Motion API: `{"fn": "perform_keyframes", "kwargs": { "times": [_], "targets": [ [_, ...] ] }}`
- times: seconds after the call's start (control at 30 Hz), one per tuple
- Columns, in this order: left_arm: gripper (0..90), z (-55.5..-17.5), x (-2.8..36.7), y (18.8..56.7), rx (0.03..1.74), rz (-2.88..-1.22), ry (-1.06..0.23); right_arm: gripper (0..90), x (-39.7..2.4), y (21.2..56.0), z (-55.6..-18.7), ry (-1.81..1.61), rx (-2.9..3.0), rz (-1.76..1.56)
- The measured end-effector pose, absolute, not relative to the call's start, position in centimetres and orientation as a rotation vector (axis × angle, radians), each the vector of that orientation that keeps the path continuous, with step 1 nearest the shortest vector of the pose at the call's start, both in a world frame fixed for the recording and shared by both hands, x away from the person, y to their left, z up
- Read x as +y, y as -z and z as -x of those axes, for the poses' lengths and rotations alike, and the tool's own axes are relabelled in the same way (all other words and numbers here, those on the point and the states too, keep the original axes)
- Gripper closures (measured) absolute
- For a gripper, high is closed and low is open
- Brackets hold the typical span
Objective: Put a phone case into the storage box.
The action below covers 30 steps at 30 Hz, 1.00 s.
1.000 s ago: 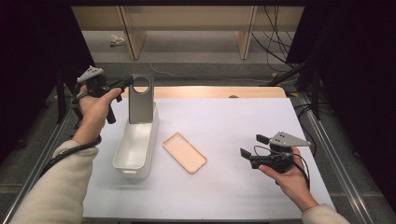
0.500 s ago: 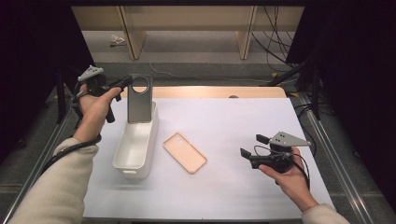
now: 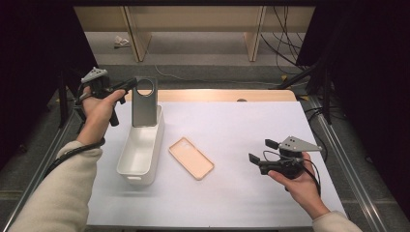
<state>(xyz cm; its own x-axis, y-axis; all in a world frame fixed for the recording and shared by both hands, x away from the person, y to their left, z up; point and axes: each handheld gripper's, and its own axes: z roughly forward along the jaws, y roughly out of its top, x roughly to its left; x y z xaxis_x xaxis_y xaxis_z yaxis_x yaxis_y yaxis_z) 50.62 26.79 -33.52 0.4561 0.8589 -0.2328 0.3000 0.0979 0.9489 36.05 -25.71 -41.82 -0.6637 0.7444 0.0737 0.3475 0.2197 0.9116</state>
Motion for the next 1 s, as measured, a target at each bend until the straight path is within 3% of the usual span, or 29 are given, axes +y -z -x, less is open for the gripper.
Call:
{"fn": "perform_keyframes", "kwargs": {
  "times": [1.0],
  "targets": [
    [81.6,-51.8,26.8,34.5,1.101,-1.504,-0.580,16.3,-25.8,41.8,-36.1,-1.432,2.119,-1.010]
  ]
}}
